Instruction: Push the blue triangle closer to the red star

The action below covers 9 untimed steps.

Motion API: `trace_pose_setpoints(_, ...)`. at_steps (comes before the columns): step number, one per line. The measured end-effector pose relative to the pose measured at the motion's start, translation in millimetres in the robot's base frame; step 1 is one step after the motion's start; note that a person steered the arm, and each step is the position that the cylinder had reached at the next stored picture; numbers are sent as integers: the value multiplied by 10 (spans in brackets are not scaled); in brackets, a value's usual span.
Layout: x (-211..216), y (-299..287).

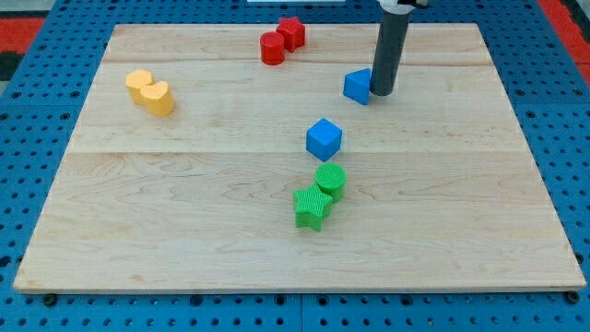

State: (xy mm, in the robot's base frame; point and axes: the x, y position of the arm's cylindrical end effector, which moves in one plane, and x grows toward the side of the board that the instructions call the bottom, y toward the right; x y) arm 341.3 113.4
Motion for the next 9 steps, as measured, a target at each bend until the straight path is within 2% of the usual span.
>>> trace_pose_setpoints(1, 185, 0)
trace_pose_setpoints(2, 148, -82)
trace_pose_setpoints(5, -495, -620)
trace_pose_setpoints(9, -1084, -737)
